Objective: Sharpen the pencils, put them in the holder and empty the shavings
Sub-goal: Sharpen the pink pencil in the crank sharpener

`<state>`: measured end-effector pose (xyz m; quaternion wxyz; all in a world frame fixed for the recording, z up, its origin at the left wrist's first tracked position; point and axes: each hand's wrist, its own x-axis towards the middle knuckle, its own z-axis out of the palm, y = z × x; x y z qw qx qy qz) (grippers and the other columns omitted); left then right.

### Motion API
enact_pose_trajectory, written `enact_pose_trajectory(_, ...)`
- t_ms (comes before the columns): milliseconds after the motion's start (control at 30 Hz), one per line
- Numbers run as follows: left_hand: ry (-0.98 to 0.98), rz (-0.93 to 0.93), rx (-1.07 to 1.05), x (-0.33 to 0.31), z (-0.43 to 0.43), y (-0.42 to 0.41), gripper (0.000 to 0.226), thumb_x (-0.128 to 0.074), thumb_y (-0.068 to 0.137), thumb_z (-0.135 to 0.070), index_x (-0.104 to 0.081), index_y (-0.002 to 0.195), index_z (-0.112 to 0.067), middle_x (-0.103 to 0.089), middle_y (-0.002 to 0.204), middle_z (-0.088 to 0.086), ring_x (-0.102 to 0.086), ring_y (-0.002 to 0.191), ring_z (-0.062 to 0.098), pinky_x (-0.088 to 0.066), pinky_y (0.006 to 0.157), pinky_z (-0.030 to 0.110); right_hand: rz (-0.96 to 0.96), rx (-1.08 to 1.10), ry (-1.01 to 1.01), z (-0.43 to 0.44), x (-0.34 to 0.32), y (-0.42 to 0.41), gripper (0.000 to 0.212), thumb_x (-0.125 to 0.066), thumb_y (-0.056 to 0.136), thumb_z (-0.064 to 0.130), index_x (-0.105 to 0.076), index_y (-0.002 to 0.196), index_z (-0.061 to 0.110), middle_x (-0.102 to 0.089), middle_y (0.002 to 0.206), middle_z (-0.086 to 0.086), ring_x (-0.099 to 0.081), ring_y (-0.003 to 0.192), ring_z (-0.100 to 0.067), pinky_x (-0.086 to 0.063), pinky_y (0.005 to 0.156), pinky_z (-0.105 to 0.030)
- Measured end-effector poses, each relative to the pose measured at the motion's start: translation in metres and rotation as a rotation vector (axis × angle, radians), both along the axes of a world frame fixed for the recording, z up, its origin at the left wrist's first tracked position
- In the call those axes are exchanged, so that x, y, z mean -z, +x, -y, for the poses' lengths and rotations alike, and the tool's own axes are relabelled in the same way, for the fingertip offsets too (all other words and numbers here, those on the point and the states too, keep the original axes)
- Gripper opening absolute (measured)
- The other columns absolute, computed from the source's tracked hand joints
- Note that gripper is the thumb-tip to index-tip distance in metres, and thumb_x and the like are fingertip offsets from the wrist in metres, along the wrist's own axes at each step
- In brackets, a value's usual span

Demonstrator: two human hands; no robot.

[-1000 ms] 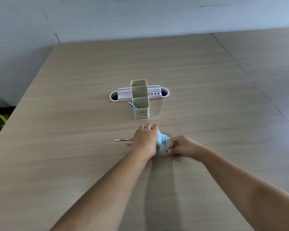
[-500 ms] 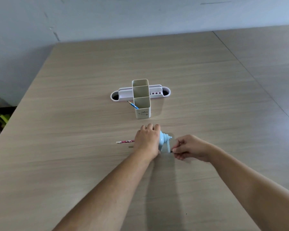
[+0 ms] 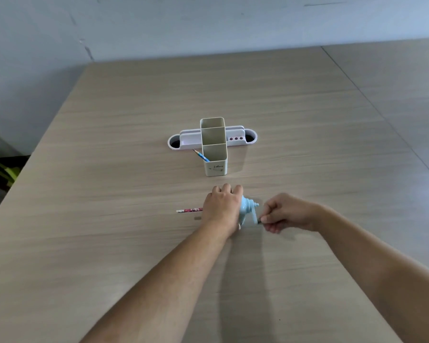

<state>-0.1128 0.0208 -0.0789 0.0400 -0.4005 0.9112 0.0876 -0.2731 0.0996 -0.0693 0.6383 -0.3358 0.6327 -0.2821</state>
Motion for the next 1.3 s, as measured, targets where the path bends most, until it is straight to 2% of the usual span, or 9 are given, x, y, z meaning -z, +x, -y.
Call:
enact_pose_trajectory(200, 0.007, -0.010, -0.002, -0.002, -0.002, 0.000, 0.062, -0.078, 0.064, -0.016, -0.043, 0.115, -0.017, -0.052, 0.116, 0.006, -0.050, 0.106, 0.030, -0.043, 0.075, 0.035, -0.287, 0.429, -0.230, 0.041, 0.006, 0.010, 0.017, -0.061, 0.084, -0.005, -0.061, 0.070, 0.005, -0.060, 0.062, -0.011, -0.059, 0.045, -0.012, -0.055, 0.052, -0.022)
enact_pose_trajectory(333, 0.013, 0.002, -0.041, -0.004, -0.002, -0.002, 0.060, -0.072, 0.067, -0.004, -0.042, 0.117, -0.016, -0.051, 0.119, 0.008, -0.048, 0.109, 0.031, -0.045, 0.081, 0.037, -0.661, 0.173, -0.141, 0.021, 0.030, 0.029, 0.019, -0.056, 0.082, -0.002, -0.057, 0.067, 0.010, -0.058, 0.067, -0.009, -0.056, 0.056, -0.023, -0.046, 0.055, -0.026)
enact_pose_trajectory(467, 0.014, 0.005, -0.039, -0.002, -0.001, -0.002, 0.063, -0.073, 0.065, -0.004, -0.042, 0.119, -0.016, -0.051, 0.119, 0.008, -0.049, 0.108, 0.030, -0.046, 0.080, 0.037, 0.037, 0.077, -0.021, -0.007, 0.011, 0.007, 0.018, -0.062, 0.081, -0.006, -0.059, 0.068, 0.006, -0.063, 0.058, -0.009, -0.059, 0.046, -0.013, -0.051, 0.047, -0.021)
enact_pose_trajectory(567, 0.000, -0.011, -0.013, -0.003, 0.001, -0.001, 0.060, -0.076, 0.066, -0.013, -0.044, 0.117, -0.018, -0.053, 0.118, 0.007, -0.050, 0.107, 0.030, -0.046, 0.077, 0.036, 0.242, 0.421, -0.221, 0.012, -0.002, 0.003, 0.020, -0.060, 0.082, -0.008, -0.060, 0.067, 0.005, -0.062, 0.061, -0.010, -0.060, 0.045, -0.010, -0.053, 0.048, -0.018)
enact_pose_trajectory(667, 0.006, -0.004, -0.018, -0.001, 0.000, -0.001, 0.062, -0.077, 0.065, -0.014, -0.043, 0.116, -0.019, -0.053, 0.118, 0.006, -0.050, 0.108, 0.030, -0.046, 0.078, 0.037, -0.053, 0.594, -0.292, 0.036, 0.007, 0.018, 0.018, -0.059, 0.083, -0.008, -0.058, 0.070, 0.003, -0.059, 0.065, -0.013, -0.059, 0.043, -0.008, -0.054, 0.049, -0.017)
enact_pose_trajectory(767, -0.002, 0.016, -0.039, -0.002, -0.002, -0.003, 0.063, -0.076, 0.065, -0.008, -0.042, 0.117, -0.017, -0.051, 0.119, 0.007, -0.049, 0.109, 0.030, -0.046, 0.080, 0.037, -0.469, 0.314, -0.170, 0.027, 0.027, 0.024, 0.019, -0.060, 0.079, -0.009, -0.058, 0.067, 0.007, -0.056, 0.062, -0.006, -0.054, 0.050, -0.011, -0.049, 0.049, -0.015)
enact_pose_trajectory(967, 0.007, 0.023, 0.001, -0.002, 0.002, 0.000, 0.069, -0.079, 0.063, -0.013, -0.042, 0.120, -0.018, -0.052, 0.120, 0.006, -0.049, 0.108, 0.029, -0.045, 0.078, 0.036, 0.236, 0.183, -0.083, -0.001, 0.002, 0.001, 0.018, -0.060, 0.084, -0.005, -0.061, 0.069, 0.005, -0.065, 0.056, -0.006, -0.059, 0.045, -0.009, -0.051, 0.046, -0.016)
enact_pose_trajectory(1200, 0.005, 0.014, -0.041, -0.003, -0.002, -0.003, 0.064, -0.079, 0.064, -0.013, -0.043, 0.116, -0.018, -0.052, 0.119, 0.006, -0.049, 0.109, 0.029, -0.046, 0.080, 0.037, -0.431, 0.404, -0.179, 0.034, 0.026, 0.022, 0.018, -0.063, 0.080, -0.005, -0.059, 0.068, 0.007, -0.057, 0.061, -0.005, -0.056, 0.054, -0.016, -0.054, 0.060, -0.027)
enact_pose_trajectory(1300, 0.002, 0.008, -0.059, -0.002, -0.002, -0.003, 0.060, -0.071, 0.066, -0.004, -0.042, 0.117, -0.017, -0.052, 0.119, 0.007, -0.049, 0.108, 0.030, -0.046, 0.080, 0.037, -0.277, 0.173, -0.049, 0.006, 0.032, 0.019, 0.022, -0.063, 0.080, -0.005, -0.056, 0.063, 0.007, -0.059, 0.053, -0.005, -0.057, 0.046, -0.014, -0.050, 0.047, -0.022)
